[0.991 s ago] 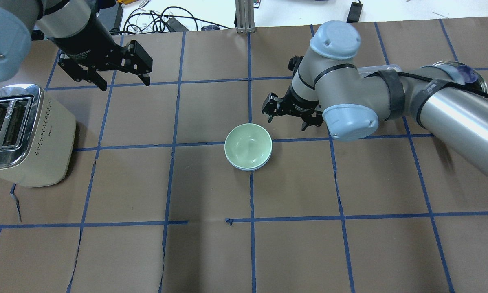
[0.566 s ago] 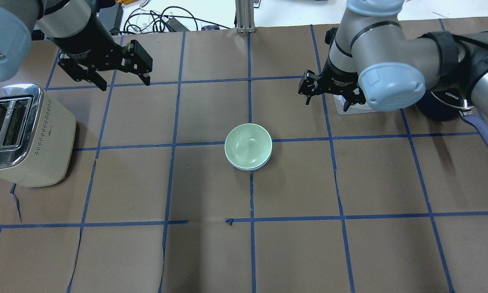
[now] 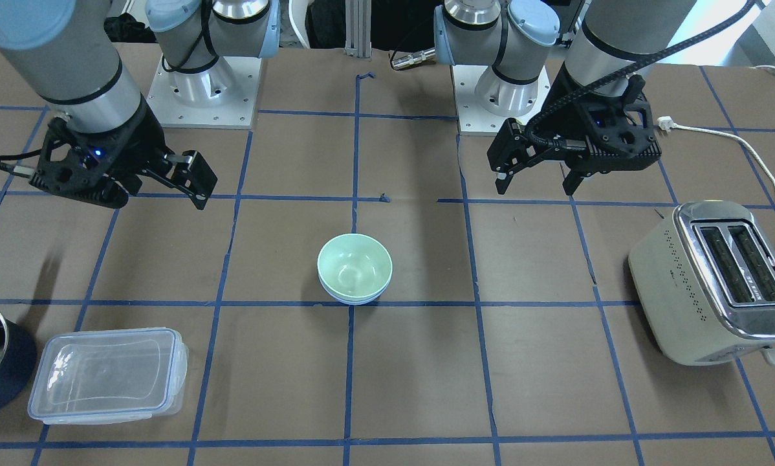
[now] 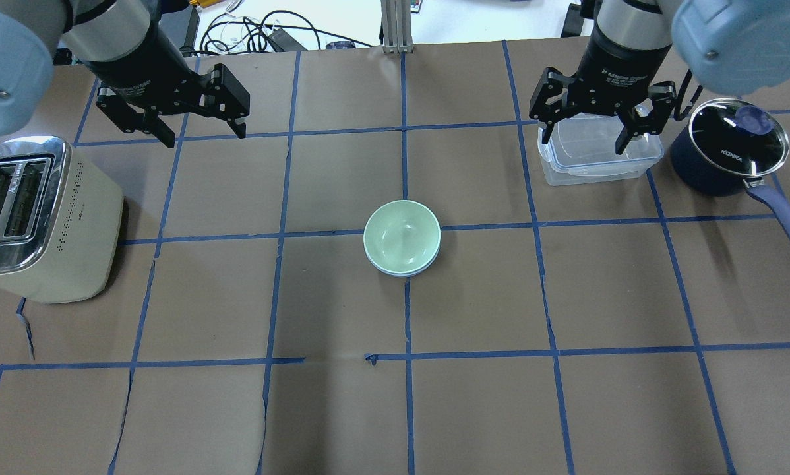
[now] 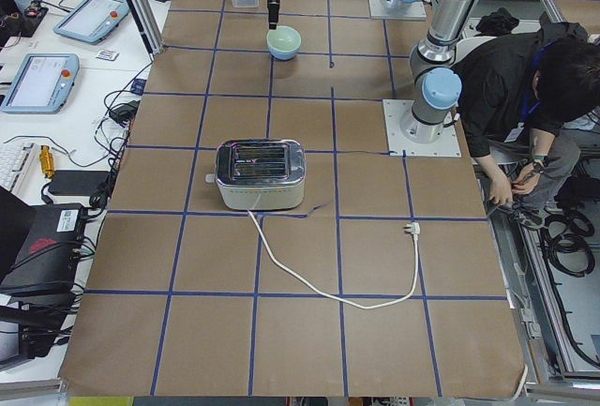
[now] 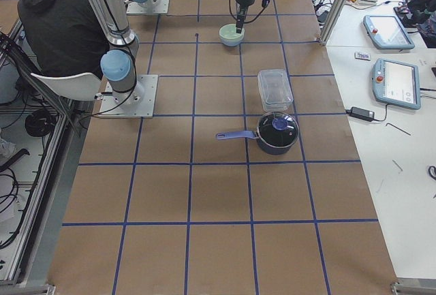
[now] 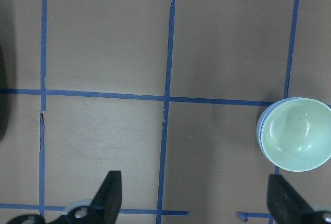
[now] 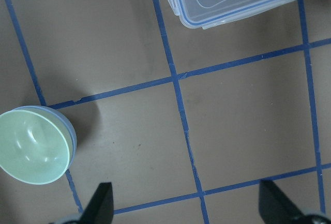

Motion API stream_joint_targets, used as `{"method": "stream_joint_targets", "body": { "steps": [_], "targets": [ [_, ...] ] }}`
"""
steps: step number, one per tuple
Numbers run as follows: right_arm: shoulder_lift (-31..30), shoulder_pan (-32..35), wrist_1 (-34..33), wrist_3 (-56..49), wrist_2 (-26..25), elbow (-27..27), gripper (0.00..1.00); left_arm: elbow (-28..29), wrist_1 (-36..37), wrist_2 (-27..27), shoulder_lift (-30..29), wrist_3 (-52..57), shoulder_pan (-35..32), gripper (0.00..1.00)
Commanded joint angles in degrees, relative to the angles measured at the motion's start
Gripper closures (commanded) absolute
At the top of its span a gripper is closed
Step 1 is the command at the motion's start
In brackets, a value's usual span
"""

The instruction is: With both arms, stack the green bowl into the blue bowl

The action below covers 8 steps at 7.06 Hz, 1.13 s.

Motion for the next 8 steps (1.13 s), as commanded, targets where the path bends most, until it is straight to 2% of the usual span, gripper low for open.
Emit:
{"method": "stream_joint_targets", "body": {
  "steps": [1,3,4,5,8],
  "targets": [
    [-2.6,0.2,0.7,-1.9,0.5,0.0,0.0,0.0,0.9,0.2,0.0,0.2,0.0,0.0],
    [-3.2,0.2,1.1,-6.4,0.4,0.5,0.0,0.0,1.7,0.4,0.0,0.4,0.0,0.0],
    [-4.5,0.0,3.0,-7.2,0.4,0.6,0.0,-0.1,1.9,0.6,0.1,0.6,0.0,0.0],
    [-5.2,0.0,7.8,-7.4,-0.4,0.5,0.0,-0.6,2.1,0.6,0.3,0.6,-0.1,0.0],
    [-5.2,0.0,7.7,-7.5,-0.2,0.0,0.0,-1.5,2.7,2.3,0.8,0.6,-0.1,0.0]
  ]
}}
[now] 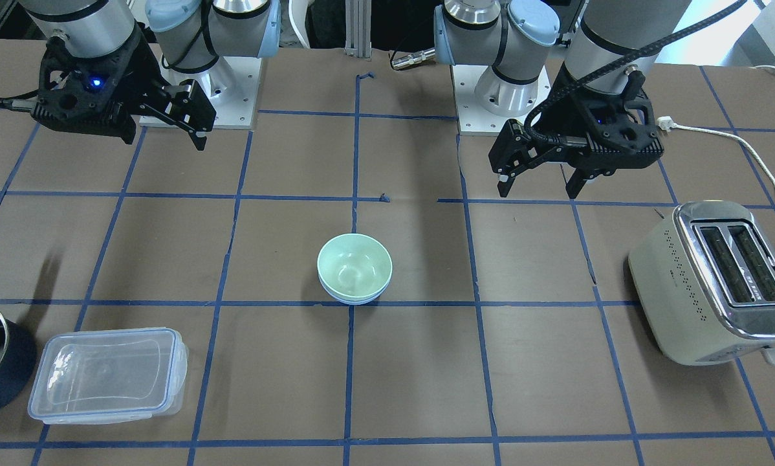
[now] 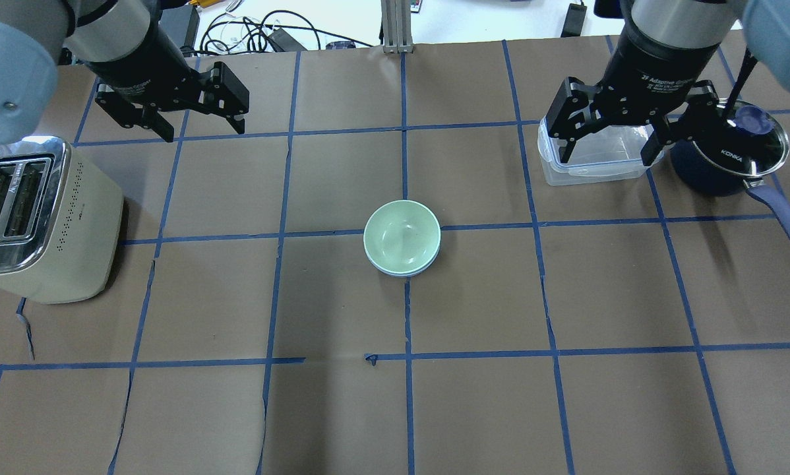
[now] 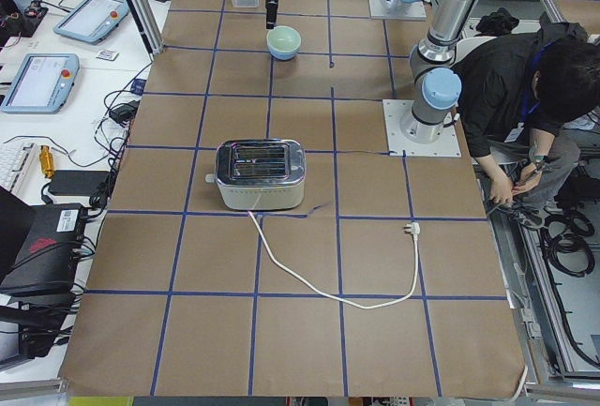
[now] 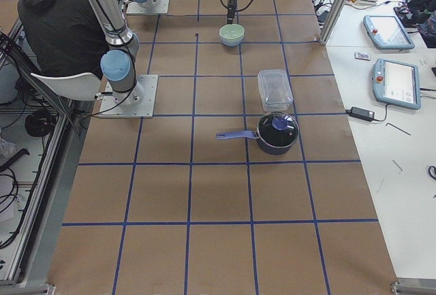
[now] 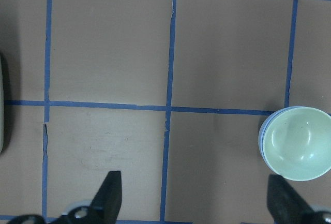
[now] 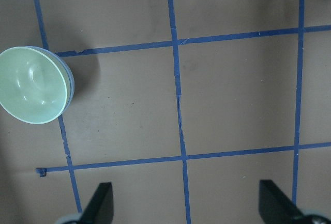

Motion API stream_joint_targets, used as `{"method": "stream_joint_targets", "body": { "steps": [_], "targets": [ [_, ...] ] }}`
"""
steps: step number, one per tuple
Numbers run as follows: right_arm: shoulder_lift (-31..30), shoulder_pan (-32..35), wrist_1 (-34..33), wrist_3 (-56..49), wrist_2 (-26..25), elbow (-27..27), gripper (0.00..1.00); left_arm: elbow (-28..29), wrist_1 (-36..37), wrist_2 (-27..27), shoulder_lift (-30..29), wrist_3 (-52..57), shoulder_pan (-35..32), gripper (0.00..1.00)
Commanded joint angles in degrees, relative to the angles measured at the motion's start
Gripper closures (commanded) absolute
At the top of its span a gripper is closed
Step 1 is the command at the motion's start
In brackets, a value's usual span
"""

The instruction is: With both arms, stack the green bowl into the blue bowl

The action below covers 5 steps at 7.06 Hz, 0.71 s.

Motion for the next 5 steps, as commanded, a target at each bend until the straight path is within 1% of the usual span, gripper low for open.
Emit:
{"method": "stream_joint_targets", "body": {
  "steps": [1,5],
  "targets": [
    [-0.1,0.0,0.1,-0.1,0.1,-0.2,0.0,-0.7,0.3,2.9,0.3,0.0,0.0,0.0],
    [0.0,0.0,0.0,-0.2,-0.3,-0.1,0.0,-0.9,0.5,2.4,0.2,0.0,0.0,0.0]
  ]
}}
